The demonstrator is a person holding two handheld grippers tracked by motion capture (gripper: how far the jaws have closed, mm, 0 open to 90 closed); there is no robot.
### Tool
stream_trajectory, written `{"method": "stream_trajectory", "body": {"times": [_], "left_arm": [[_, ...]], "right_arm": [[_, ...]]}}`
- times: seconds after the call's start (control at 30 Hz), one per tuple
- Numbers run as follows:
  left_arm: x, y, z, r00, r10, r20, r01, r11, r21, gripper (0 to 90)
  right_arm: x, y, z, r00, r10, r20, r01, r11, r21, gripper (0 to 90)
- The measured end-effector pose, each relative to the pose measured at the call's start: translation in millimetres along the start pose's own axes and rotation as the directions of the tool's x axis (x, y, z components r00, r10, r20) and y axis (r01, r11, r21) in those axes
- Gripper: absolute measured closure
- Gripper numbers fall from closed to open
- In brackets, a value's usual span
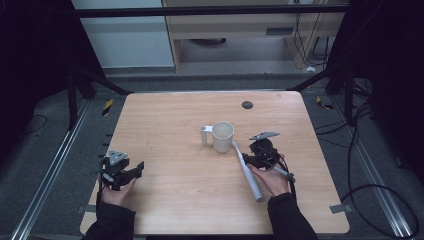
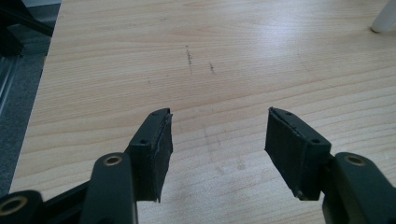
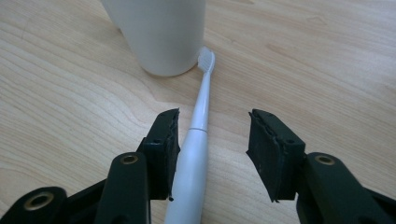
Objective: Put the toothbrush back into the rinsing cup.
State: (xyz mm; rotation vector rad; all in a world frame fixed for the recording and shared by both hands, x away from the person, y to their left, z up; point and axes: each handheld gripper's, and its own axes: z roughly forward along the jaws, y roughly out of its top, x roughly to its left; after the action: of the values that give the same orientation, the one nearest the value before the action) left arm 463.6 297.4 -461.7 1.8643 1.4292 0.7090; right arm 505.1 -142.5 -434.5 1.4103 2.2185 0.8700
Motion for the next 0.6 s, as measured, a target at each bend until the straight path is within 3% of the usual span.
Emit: {"method": "stream_trajectory", "body": {"times": [0.6], "left_arm": [[-0.1, -0.1, 0.9, 1.0, 0.001, 0.003, -0.001, 1.0, 0.006, 40.3]], "right_arm": [[3.5, -7.0, 21.9, 0.9998, 0.004, -0.018, -0.002, 0.995, 0.099, 57.5]]}}
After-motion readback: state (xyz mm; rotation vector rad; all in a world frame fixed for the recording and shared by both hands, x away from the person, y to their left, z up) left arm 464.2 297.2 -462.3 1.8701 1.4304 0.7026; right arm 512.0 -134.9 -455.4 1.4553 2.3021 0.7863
